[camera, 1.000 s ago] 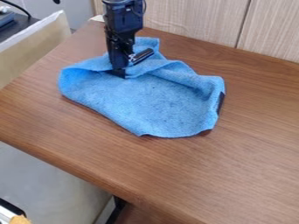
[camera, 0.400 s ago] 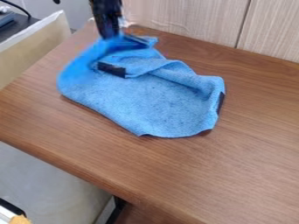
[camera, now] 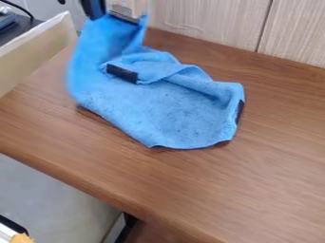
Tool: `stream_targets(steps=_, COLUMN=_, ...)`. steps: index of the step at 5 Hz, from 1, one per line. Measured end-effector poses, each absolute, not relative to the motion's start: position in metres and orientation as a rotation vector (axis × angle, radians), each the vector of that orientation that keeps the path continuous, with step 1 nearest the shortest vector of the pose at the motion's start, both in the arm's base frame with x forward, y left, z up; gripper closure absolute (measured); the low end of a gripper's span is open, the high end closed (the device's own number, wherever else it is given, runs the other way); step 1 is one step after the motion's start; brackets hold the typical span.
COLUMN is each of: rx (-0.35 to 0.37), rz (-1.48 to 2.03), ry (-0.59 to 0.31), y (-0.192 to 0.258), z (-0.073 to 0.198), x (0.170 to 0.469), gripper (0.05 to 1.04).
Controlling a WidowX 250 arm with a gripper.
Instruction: Move the cloth to the left
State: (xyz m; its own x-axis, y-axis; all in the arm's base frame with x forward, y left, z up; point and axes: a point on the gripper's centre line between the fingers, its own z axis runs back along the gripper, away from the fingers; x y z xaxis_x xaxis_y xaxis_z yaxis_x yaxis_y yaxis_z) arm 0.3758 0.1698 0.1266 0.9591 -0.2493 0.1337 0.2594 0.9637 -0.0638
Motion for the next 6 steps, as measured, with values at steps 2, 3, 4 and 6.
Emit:
stream_targets(steps=2, rx=-0.128, rz=-0.061, ry=-0.036, y=0.227, z=0.075, x=0.367, gripper=1.031)
stream_targets(steps=3, rx=-0.118, rz=-0.073, ry=0.000, y=0.224, z=0.060, x=0.361, gripper=1.031)
stream_targets(steps=4, rx=-0.087, rz=-0.085, ry=0.016, y=0.223, z=0.055, x=0.358, gripper=1.009)
stream_targets(steps=6, rx=-0.072, rz=-0.109, ry=0.014, y=0.218, z=0.058, x=0.360, gripper=0.624)
